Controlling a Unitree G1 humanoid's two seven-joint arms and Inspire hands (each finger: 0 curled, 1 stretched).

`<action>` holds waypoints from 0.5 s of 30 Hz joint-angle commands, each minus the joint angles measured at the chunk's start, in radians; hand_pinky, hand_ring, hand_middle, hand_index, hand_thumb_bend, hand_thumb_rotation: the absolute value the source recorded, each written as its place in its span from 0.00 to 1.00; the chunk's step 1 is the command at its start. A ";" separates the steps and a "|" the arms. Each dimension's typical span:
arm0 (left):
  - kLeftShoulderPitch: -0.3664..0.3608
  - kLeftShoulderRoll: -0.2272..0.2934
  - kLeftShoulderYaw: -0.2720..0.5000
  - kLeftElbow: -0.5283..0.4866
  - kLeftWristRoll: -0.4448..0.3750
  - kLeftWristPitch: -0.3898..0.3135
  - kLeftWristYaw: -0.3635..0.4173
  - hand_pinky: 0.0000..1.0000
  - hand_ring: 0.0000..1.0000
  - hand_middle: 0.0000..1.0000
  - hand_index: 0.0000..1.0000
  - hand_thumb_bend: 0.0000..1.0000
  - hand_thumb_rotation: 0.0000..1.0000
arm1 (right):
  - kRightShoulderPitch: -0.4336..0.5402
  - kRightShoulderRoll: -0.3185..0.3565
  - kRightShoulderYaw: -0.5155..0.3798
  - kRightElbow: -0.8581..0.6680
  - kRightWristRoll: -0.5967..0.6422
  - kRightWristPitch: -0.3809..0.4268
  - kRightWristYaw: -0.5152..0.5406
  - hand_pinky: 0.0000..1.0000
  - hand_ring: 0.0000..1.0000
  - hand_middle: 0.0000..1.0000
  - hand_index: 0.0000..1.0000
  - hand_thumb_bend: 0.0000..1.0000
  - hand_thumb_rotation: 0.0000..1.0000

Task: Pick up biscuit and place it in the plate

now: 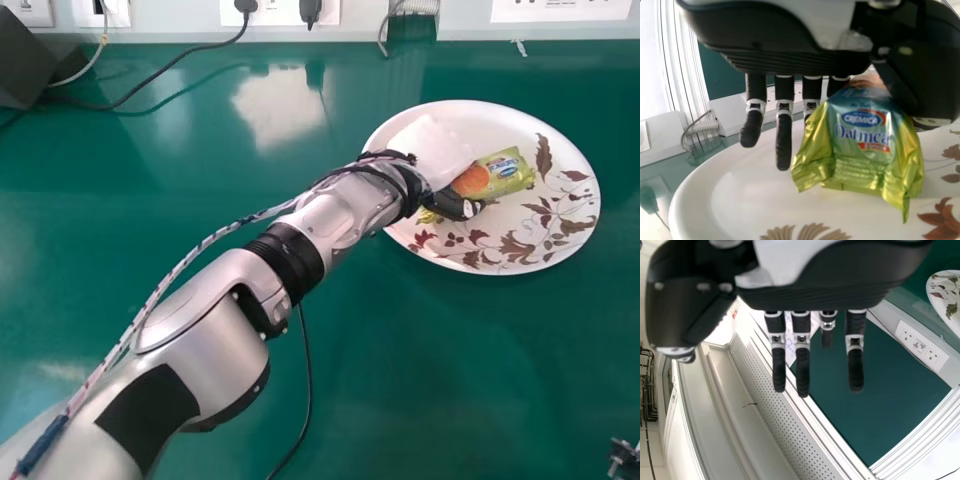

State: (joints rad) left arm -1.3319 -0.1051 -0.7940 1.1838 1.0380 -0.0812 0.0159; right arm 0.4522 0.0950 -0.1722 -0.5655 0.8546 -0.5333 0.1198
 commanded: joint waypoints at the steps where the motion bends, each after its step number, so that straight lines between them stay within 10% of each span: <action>1: -0.007 -0.016 -0.018 0.026 -0.006 -0.011 0.002 0.17 0.37 0.47 0.53 0.50 0.00 | 0.010 0.050 -0.006 -0.001 0.002 -0.007 0.003 0.37 0.49 0.57 0.59 0.82 0.14; 6: -0.006 -0.031 -0.036 0.056 -0.007 -0.009 -0.013 0.17 0.37 0.47 0.53 0.50 0.00 | 0.008 0.050 -0.009 0.002 0.005 -0.008 0.006 0.36 0.48 0.57 0.51 0.56 0.08; 15: 0.014 -0.037 -0.087 0.087 0.008 -0.024 -0.001 0.17 0.37 0.47 0.54 0.50 0.00 | 0.006 0.048 -0.017 0.005 0.008 -0.008 0.009 0.33 0.45 0.54 0.49 0.53 0.06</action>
State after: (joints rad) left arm -1.3524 -0.1241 -0.8586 1.2416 1.0418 -0.0893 0.0404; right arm 0.4520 0.0950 -0.1810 -0.5647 0.8558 -0.5333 0.1204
